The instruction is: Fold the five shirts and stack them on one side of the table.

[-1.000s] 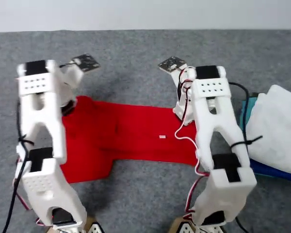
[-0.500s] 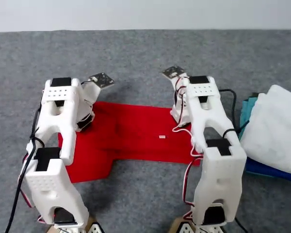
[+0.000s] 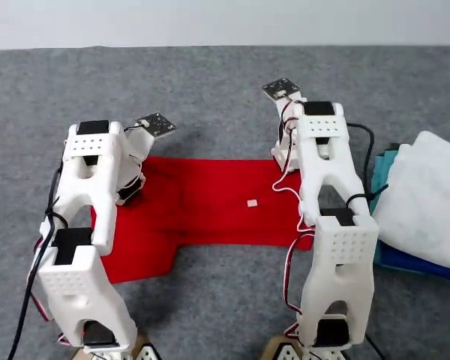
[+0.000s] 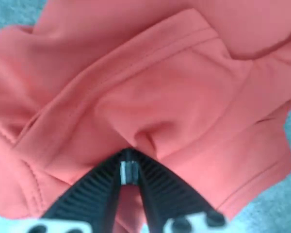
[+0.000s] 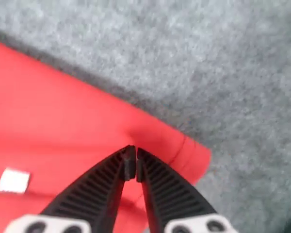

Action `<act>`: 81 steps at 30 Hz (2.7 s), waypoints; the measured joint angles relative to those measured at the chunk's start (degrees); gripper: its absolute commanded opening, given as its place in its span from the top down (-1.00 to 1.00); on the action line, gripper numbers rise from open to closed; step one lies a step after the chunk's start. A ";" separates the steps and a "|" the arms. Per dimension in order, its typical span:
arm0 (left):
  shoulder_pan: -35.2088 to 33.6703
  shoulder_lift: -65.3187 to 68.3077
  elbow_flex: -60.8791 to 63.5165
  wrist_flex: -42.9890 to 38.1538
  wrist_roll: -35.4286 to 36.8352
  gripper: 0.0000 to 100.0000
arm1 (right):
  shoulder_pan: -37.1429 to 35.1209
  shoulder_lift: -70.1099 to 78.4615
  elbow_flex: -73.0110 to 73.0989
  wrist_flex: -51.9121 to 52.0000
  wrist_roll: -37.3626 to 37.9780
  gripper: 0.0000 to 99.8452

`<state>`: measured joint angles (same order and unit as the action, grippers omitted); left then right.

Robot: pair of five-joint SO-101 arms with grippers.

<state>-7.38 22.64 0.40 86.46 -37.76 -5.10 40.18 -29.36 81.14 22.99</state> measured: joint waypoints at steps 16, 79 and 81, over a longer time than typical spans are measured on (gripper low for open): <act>-5.98 0.00 -4.04 5.63 0.00 0.99 | -2.55 2.64 -2.64 17.85 -0.35 0.98; -6.86 0.00 -20.13 12.31 -0.09 0.99 | -1.58 -21.45 29.71 19.52 0.88 0.83; -6.86 0.00 -20.13 12.31 -0.26 0.99 | -1.49 -21.45 31.12 19.52 0.88 0.68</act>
<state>-14.24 22.64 -19.74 98.77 -38.02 -6.59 18.73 1.76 100.66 23.87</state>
